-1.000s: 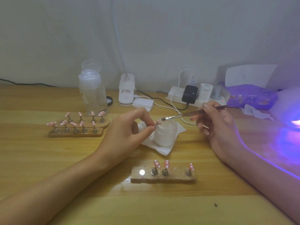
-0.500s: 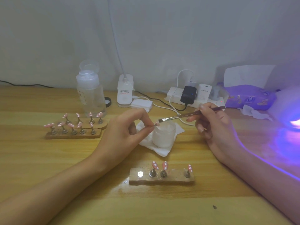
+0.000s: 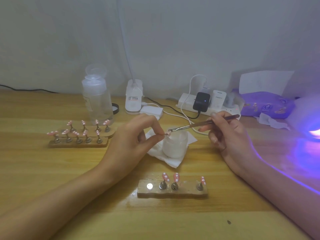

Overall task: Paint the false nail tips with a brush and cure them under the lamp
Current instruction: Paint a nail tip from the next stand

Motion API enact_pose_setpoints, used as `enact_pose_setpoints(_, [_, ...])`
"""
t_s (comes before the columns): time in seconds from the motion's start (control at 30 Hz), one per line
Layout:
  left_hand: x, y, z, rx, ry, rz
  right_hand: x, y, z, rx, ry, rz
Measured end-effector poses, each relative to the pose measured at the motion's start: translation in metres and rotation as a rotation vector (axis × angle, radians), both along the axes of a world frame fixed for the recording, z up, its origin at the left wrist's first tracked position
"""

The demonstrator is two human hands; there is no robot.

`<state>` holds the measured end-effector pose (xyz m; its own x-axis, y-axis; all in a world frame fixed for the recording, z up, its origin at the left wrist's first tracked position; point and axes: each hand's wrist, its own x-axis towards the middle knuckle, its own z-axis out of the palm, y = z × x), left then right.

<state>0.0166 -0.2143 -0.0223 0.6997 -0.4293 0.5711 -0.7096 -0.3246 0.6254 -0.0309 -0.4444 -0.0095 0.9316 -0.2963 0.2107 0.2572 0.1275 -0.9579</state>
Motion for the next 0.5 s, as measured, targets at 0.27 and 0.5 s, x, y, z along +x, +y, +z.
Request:
enact_pose_setpoints(0.27, [-0.0012,0.0004,0.0001,-0.025,0.033,-0.021,0.0001,-0.0007,-0.0004,0.001,-0.003,-0.001])
enact_pose_setpoints(0.5, [-0.0005,0.0005,-0.0009,-0.030,0.033,-0.022,0.0000,-0.0001,-0.0008,-0.016,0.002,0.002])
